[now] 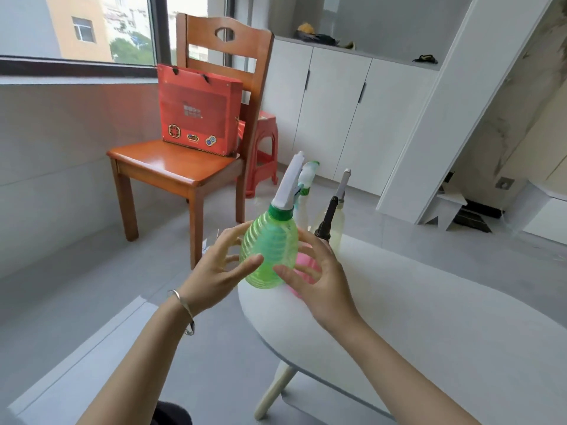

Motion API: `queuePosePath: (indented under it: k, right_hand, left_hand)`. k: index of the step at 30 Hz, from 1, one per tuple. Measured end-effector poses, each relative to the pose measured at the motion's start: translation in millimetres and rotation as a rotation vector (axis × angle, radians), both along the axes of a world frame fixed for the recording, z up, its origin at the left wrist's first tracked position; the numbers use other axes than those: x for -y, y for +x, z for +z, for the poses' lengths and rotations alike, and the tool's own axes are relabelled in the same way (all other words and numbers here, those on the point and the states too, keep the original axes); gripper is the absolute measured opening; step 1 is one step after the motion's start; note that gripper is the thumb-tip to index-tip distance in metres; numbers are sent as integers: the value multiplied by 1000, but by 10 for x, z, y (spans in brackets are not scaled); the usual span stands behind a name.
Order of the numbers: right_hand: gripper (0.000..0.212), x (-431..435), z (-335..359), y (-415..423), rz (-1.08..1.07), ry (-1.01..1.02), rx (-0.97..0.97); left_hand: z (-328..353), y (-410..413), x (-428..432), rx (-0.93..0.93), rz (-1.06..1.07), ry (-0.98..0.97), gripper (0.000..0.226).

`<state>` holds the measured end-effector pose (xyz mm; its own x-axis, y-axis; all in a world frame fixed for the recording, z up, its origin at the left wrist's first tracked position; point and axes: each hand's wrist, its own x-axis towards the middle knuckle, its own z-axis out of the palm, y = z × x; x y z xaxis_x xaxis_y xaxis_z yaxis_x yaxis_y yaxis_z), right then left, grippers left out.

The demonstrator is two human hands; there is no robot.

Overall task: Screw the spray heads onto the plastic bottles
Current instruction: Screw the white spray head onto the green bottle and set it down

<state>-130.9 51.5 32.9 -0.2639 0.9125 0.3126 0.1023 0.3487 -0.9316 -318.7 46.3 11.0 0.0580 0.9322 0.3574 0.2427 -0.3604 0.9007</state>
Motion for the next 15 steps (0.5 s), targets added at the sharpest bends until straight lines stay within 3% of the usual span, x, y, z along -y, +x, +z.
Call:
queuePosePath:
  k: [8, 15]
  right_hand:
    - [63, -34, -547, 106, -129, -20, 61]
    - [66, -98, -858, 95, -148, -82, 93]
  left_hand:
    - [-255, 68, -99, -24, -70, -166, 50]
    - [-468, 65, -160, -122, -52, -228, 68]
